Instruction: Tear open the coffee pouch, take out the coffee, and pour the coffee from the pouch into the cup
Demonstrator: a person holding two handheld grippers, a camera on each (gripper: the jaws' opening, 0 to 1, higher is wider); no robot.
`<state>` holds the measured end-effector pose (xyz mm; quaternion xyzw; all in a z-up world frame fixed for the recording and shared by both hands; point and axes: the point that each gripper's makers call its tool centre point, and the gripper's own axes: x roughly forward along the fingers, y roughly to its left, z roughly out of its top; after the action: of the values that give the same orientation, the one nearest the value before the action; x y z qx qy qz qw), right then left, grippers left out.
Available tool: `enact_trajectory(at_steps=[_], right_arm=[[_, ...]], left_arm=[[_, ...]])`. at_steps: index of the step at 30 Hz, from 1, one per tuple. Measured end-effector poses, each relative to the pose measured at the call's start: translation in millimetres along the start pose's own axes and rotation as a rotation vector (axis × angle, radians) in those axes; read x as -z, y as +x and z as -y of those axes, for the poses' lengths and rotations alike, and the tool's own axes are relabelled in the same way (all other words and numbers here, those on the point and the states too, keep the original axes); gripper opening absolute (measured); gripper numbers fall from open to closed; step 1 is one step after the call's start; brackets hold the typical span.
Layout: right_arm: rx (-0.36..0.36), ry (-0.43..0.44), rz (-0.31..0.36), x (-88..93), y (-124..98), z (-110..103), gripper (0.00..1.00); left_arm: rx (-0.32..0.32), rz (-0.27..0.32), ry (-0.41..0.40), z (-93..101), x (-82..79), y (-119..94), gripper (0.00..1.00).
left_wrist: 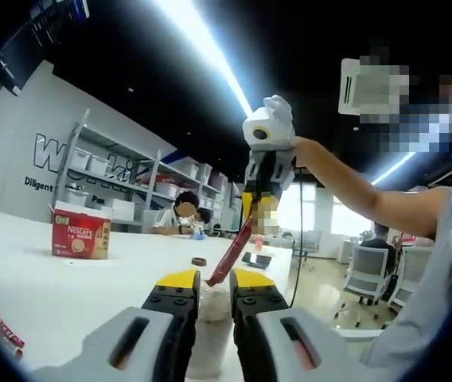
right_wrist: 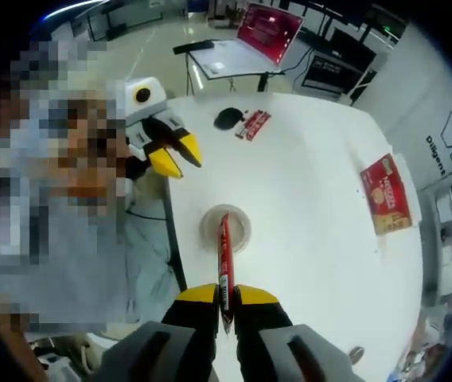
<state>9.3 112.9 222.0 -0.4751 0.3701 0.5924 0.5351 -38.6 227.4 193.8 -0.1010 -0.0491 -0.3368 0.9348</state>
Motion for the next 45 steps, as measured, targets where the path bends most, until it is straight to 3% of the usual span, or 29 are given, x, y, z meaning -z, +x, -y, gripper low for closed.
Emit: enact_trajectory(at_steps=[9, 27, 33, 37, 45], right_arm=[[-0.001, -0.006, -0.025, 0.0, -1, 0, 0.08], [-0.006, 0.002, -0.013, -3.1, -4, 4, 0.08], [-0.013, 0.015, -0.006, 2.0, -2, 3, 0.08], [-0.034, 0.027, -0.037, 12.1, 6, 1, 0.08], [-0.031, 0.039, 0.001, 16.2, 3, 5, 0.08]], left_arm=[[0.002, -0.004, 0.001, 0.2, 1.4, 1, 0.18], [0.007, -0.012, -0.001, 3.1, 6.1, 4, 0.18], [0.007, -0.011, -0.001, 4.9, 6.0, 3, 0.18], [0.007, -0.017, -0.003, 4.5, 8.7, 5, 0.18], [0.009, -0.02, -0.005, 5.3, 9.7, 6, 0.18]])
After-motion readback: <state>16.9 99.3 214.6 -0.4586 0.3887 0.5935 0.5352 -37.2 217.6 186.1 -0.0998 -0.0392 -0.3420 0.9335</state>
